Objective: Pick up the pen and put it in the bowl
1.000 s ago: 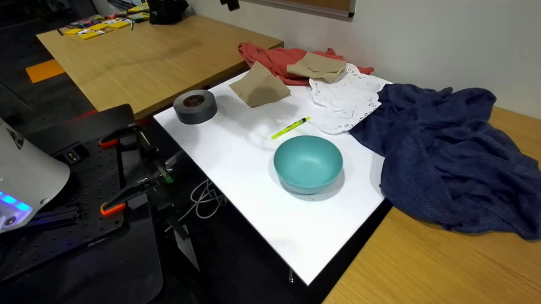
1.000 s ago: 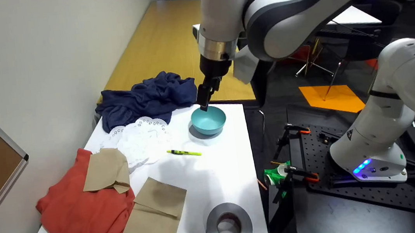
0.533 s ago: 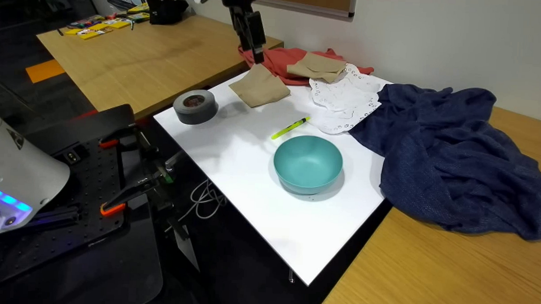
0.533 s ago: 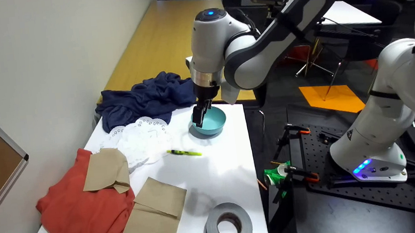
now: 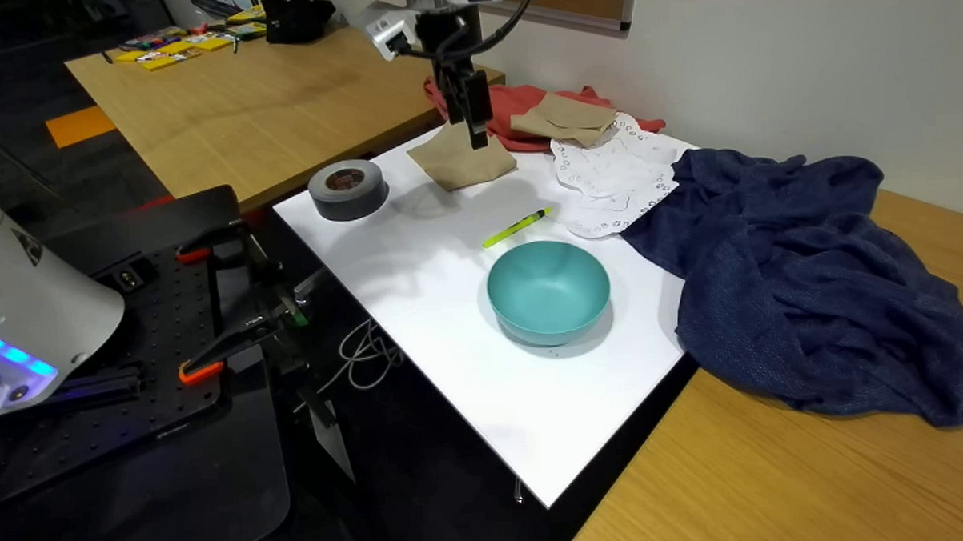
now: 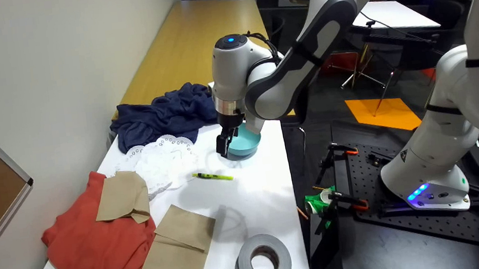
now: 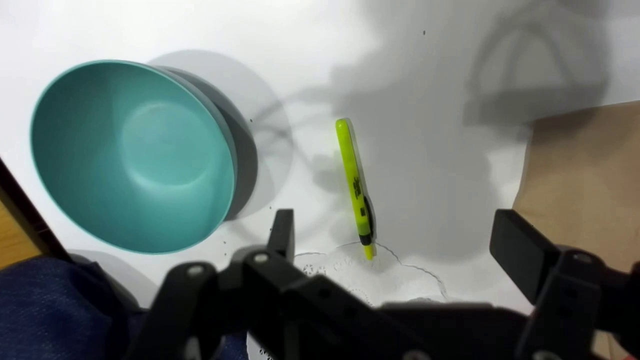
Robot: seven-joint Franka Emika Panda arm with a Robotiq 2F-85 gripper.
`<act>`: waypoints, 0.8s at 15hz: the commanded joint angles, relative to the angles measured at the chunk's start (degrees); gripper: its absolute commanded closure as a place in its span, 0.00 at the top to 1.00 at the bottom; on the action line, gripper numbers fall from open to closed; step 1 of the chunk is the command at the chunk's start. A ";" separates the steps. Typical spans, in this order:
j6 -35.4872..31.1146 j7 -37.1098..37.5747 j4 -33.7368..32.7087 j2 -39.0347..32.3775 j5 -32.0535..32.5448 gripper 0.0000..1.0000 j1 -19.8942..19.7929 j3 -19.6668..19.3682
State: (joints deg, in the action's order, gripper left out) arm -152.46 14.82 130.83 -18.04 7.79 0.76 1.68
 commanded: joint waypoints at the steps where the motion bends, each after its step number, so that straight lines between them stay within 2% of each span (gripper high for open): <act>1: 0.06 -0.80 -0.11 0.06 -1.06 1.00 1.56 -1.51; 3: 0.06 -0.80 -0.17 0.06 -1.06 1.00 1.57 -1.51; 12: -3.16 -14.42 -9.72 -11.74 -6.49 1.00 -2.43 0.31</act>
State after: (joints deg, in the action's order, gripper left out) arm -154.32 4.91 125.60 -25.31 3.17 -0.46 1.21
